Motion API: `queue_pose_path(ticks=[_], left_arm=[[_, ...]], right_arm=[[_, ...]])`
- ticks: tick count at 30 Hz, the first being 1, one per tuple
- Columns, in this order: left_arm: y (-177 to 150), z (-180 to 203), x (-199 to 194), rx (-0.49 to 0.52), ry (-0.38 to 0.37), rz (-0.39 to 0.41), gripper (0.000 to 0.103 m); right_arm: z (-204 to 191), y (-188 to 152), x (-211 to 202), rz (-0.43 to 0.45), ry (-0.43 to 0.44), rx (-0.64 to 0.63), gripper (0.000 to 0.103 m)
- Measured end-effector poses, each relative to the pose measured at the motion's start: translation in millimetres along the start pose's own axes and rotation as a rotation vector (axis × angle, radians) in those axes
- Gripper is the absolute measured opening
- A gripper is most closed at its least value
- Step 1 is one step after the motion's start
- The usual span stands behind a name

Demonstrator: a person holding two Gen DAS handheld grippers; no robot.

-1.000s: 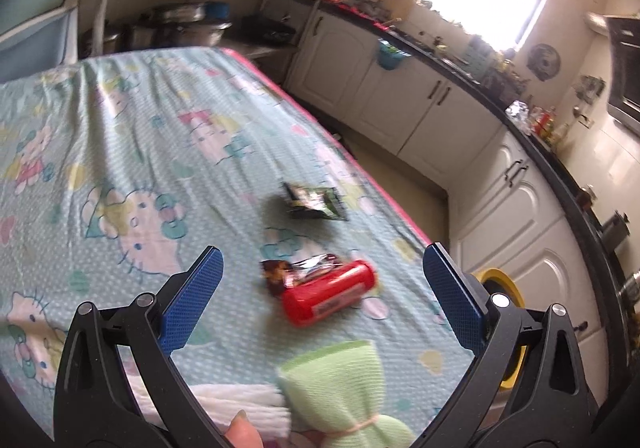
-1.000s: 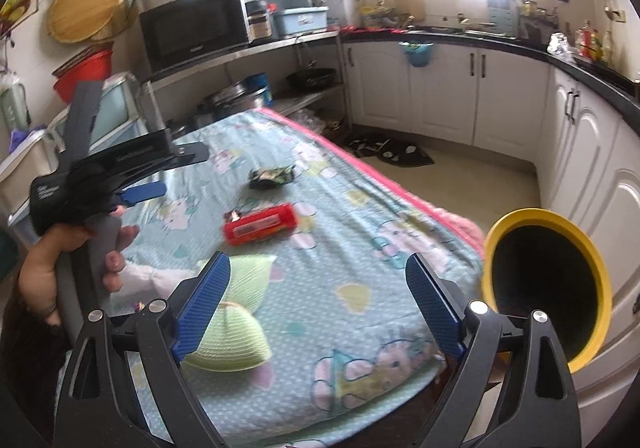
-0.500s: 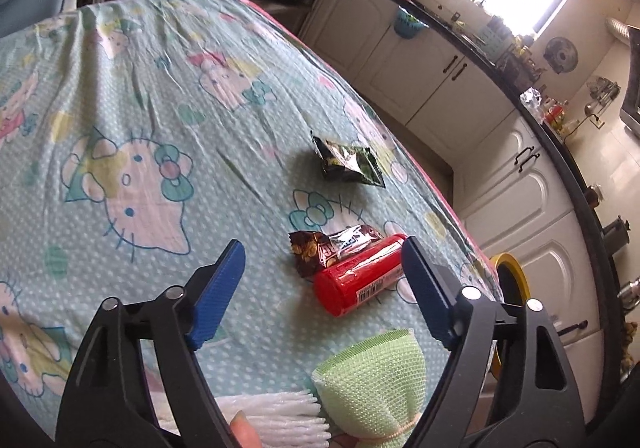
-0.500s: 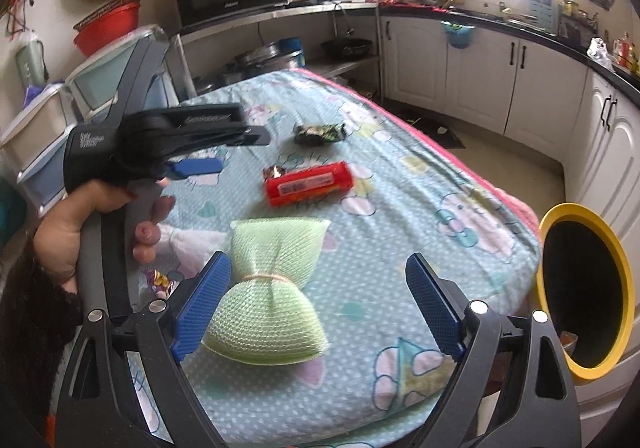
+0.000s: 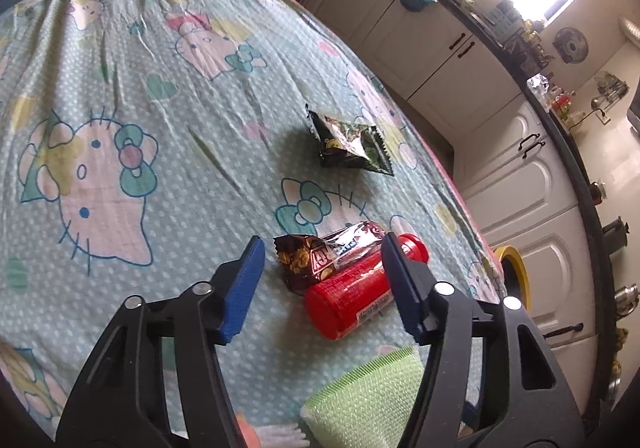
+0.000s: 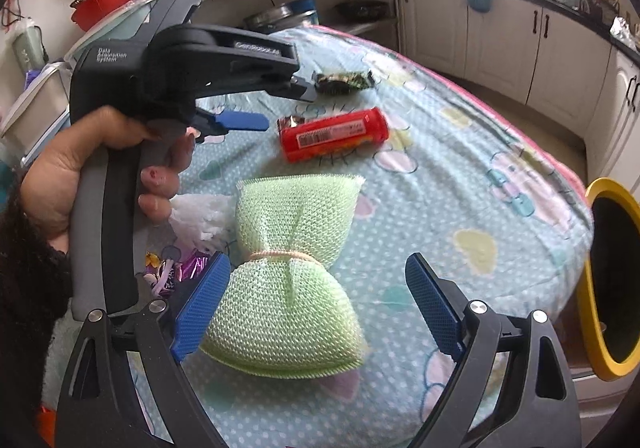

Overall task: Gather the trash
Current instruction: 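Grasp brown chocolate wrapper with left gripper while right grasps green mesh pad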

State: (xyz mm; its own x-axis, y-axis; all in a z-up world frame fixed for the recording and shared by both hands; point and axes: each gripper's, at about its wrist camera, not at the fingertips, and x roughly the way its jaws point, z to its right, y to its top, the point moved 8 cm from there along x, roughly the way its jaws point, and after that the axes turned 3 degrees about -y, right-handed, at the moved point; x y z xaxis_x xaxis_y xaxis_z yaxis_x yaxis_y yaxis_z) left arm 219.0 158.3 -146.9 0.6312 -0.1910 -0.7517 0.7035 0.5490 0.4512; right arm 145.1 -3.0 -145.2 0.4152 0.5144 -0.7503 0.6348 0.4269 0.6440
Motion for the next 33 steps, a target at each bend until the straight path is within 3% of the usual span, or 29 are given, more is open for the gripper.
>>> queue_pose_path(ticks=[11,16,19,28,33], left_arm=[[2.2,-7.5,13.4,-0.023,0.018,-0.026,0.030],[0.5,-8.3,16.2,-0.016,0.025,-0.033,0.018],[-0.8,-6.4,16.8,-0.004,0.020,-0.037,0.010],[-3.1,-0.2,11.0,0.030,0.001,-0.017,0.006],[-1.4,1.5,-2.6,0.066,0.033,0.025,0.005]], right_arm=[[-6.7,-4.3,19.9,-0.063,0.092,0.037,0.076],[-10.3,-5.8,20.3,-0.069,0.152,0.051,0.056],[-9.8,-7.3,18.1,-0.073,0.168,0.070,0.051],[10.1,-13.8,-0.6,-0.056,0.126,0.113,0.047],[28.9,-15.7,-6.5,-0.044,0.110,0.157,0.047]])
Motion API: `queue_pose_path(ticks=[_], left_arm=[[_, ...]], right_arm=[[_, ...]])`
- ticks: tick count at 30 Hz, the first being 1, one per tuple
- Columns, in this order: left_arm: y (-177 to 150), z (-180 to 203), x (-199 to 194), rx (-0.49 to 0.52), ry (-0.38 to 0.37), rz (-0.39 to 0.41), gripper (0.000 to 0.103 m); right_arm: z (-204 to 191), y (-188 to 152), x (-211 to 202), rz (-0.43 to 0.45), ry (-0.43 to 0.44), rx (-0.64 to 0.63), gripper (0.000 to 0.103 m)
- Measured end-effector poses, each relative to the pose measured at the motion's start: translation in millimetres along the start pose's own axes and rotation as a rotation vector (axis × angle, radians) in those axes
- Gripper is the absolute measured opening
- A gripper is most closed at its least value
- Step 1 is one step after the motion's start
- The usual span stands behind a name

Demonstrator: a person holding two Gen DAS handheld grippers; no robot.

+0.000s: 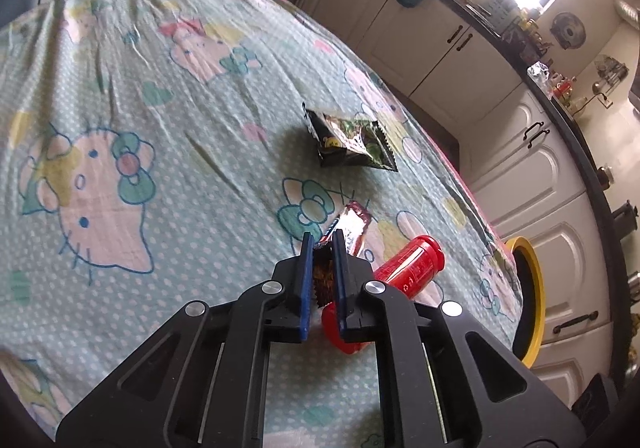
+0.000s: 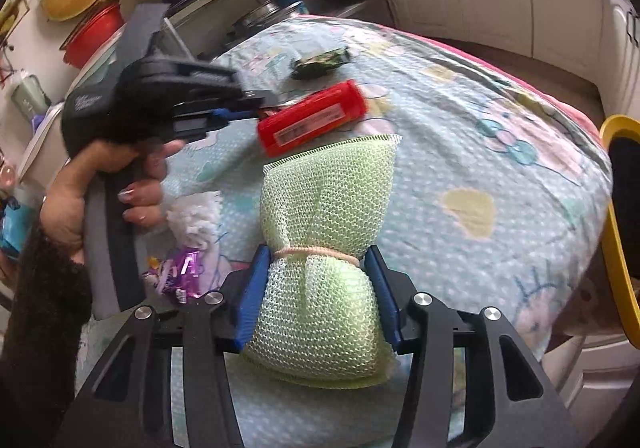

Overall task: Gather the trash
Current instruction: 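Grasp brown chocolate wrapper with left gripper while right grasps green mesh pad, then carry chocolate wrapper in left gripper while right carries green pad to bin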

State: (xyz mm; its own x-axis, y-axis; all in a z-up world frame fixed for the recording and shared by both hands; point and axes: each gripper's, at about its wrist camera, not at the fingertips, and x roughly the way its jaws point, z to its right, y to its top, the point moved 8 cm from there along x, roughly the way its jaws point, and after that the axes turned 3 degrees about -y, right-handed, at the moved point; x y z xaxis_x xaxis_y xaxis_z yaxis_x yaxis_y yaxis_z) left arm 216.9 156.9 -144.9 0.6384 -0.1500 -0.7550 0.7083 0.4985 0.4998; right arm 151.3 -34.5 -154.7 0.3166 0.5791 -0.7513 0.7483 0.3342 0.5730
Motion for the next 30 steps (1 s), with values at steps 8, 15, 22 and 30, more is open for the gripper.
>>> queue_pose_path(ticks=[8,15,22,30], left_arm=[[2.9,4.4,-25.2,0.042,0.024,0.063,0.005],[0.1,13.6,-48.2,0.066,0.018,0.120,0.005],[-3.4,32.9,-72.0,0.110,-0.007,0.171,0.005],[-12.6,76.7,-80.4,0.181,-0.074,0.182,0.005]], right_arm=[[30.1,4.9,-12.2,0.035,-0.043,0.055,0.045],[47.3,13.3,-29.0,0.082,-0.059,0.099,0.044],[58.5,23.5,-46.0,0.130,-0.061,0.127,0.044],[77.5,32.5,-75.9,0.199,-0.087,0.161,0.044]])
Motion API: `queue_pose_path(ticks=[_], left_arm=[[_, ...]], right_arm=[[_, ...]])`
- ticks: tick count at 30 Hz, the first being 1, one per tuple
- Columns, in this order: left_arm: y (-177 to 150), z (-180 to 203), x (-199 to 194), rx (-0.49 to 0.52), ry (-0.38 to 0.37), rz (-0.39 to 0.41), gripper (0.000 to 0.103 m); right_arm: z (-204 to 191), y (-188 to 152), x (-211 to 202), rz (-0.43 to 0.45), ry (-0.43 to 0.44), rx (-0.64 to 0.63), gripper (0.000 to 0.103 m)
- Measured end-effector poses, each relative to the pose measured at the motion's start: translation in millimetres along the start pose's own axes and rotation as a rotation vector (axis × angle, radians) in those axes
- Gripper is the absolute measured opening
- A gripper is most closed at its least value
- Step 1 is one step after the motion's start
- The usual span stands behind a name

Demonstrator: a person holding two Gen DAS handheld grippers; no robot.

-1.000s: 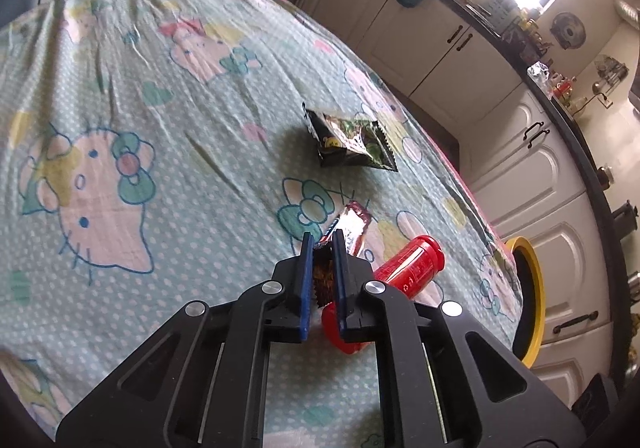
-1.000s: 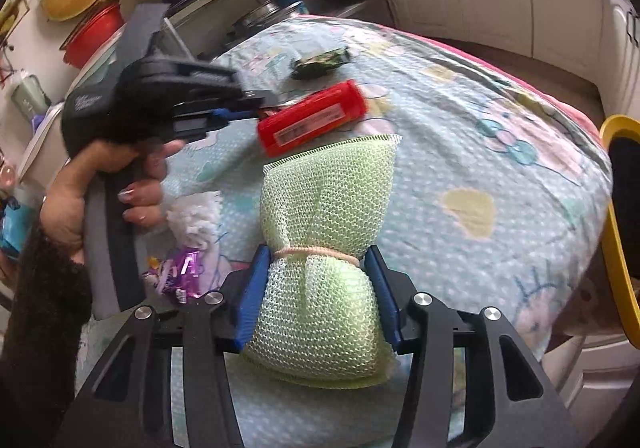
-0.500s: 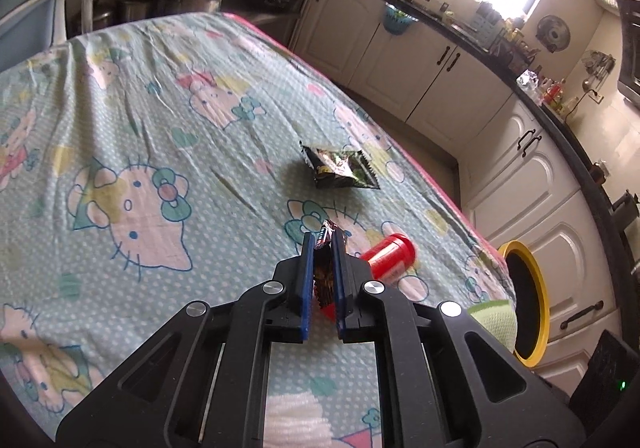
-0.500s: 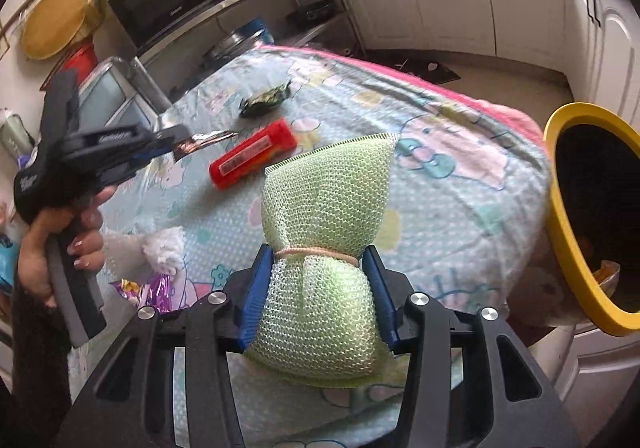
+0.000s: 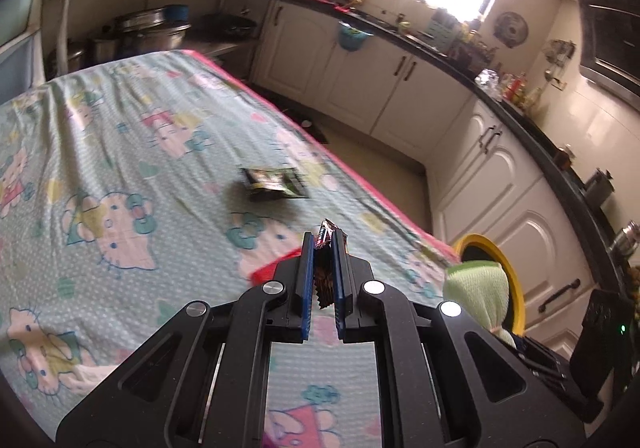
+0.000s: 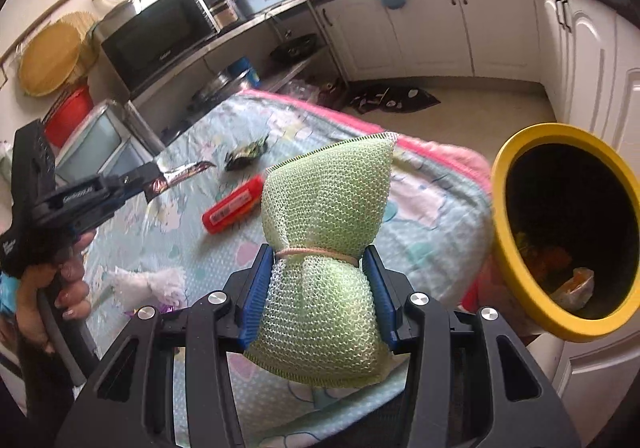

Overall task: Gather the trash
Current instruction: 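Carry chocolate wrapper in left gripper while right carries green pad to bin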

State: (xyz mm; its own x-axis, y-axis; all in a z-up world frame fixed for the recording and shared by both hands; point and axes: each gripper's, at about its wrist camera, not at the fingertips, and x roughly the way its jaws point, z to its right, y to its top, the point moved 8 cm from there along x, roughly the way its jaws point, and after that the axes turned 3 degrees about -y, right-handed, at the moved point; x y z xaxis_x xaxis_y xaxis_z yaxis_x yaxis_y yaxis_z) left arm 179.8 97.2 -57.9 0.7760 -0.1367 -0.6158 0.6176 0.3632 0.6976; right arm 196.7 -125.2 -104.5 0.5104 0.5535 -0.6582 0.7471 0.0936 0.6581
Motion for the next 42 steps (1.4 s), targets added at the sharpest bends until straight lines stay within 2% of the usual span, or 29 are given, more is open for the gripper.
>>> queue_pose_path(ticks=[17,26,42], left_arm=[[0.1,112.3,23.6,0.158,-0.144,-0.019,0.005],[-5.4,169.5,39.8,0.224,-0.219,-0.039,0.005],[-19.4,239.9,60.6,0.295,-0.294,-0.062,0.005]], right_arm=[[74.4,24.5,-47.5,0.122,-0.080,0.138,0.044],[115.0,30.1,-70.9,0.182,-0.176,0.183,0.044],[183.3,33.4,-103.7,0.265,-0.312,0.282,0.044]])
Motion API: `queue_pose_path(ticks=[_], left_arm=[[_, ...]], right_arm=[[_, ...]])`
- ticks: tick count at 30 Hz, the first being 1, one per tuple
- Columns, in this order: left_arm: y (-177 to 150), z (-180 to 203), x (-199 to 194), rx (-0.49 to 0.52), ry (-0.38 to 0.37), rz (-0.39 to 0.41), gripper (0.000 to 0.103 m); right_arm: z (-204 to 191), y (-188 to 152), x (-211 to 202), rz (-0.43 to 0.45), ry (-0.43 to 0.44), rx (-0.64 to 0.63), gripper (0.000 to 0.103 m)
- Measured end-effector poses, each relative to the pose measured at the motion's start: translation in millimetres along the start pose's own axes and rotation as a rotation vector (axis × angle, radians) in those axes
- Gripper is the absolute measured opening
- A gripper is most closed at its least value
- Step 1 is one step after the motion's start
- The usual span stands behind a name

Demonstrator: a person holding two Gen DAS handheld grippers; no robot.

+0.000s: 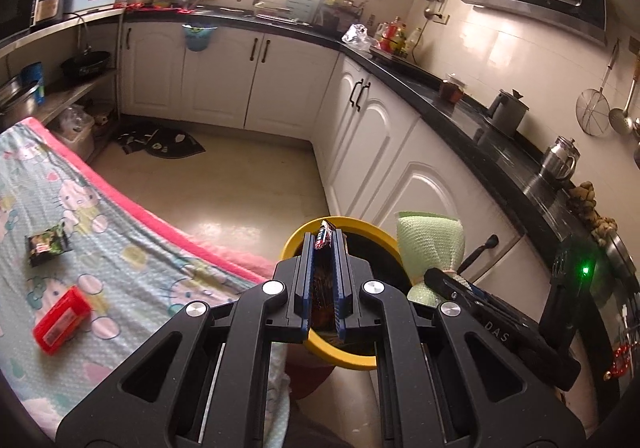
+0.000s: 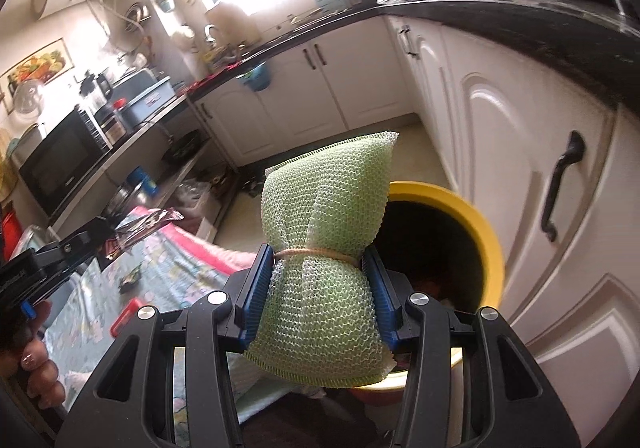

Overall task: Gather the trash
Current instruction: 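Carry chocolate wrapper in left gripper while right carries green pad to bin, then open the right gripper over the bin while the left gripper releases the chocolate wrapper, then move both open grippers back to the red cylinder on the bed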

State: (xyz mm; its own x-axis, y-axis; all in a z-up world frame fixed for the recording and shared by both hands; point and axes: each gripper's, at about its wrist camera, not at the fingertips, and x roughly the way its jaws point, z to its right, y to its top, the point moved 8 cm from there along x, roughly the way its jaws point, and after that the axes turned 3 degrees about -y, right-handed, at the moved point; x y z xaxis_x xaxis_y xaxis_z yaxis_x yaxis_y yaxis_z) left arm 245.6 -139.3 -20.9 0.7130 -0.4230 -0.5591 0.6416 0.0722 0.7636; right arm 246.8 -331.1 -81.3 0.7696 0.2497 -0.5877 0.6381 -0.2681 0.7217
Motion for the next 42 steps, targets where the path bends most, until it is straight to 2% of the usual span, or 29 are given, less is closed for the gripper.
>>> queue_pose_path(ticks=[14,24,27,28,29,30,31,33,35,39,40,42], left_arm=[[-8.8,32.3,42.5,0.035,-0.059,-0.050,0.005],[-38.2,27.2,99.0,-0.020,-0.082,-0.169,0.005],[-43.6,19.6,107.7,-0.043,-0.072,-0.181,0.006],[-45.1,15.2,109.8,-0.055,-0.060,-0.183,0.009],[-46.4,12.2,110.0,-0.063,-0.052,-0.183,0.022],[-46.8,9.5,110.5,-0.072,-0.045,-0.184,0.028],[-47.0,5.4,109.8,-0.080,-0.037,-0.183,0.035],[-46.8,-3.8,105.4,-0.096,-0.021,-0.174,0.042],[-45.3,-13.7,97.3,-0.109,0.001,-0.159,0.055],[-40.8,-30.3,77.3,-0.131,0.033,-0.123,0.072],[-39.4,-35.2,70.1,-0.135,0.046,-0.111,0.080],[-36.8,-43.4,56.4,-0.141,0.062,-0.087,0.086]], right_arm=[[38.7,5.8,5.1,0.039,-0.126,0.002,0.046],[60.7,-27.7,56.8,-0.084,-0.177,0.008,0.047],[63.0,-34.0,66.6,-0.102,-0.184,0.000,0.053],[64.8,-34.9,69.3,-0.104,-0.197,-0.002,0.059],[66.9,-35.5,69.9,-0.100,-0.213,-0.002,0.064],[69.5,-34.8,70.3,-0.092,-0.228,0.003,0.070],[68.7,-34.7,70.4,-0.086,-0.232,0.007,0.070],[69.6,-36.6,69.8,-0.087,-0.232,0.011,0.071],[68.0,-37.8,67.7,-0.081,-0.237,0.008,0.072],[59.9,-39.0,62.2,-0.071,-0.221,-0.004,0.074],[54.5,-38.5,60.1,-0.066,-0.210,-0.011,0.074],[42.2,-36.5,55.0,-0.053,-0.188,-0.026,0.075]])
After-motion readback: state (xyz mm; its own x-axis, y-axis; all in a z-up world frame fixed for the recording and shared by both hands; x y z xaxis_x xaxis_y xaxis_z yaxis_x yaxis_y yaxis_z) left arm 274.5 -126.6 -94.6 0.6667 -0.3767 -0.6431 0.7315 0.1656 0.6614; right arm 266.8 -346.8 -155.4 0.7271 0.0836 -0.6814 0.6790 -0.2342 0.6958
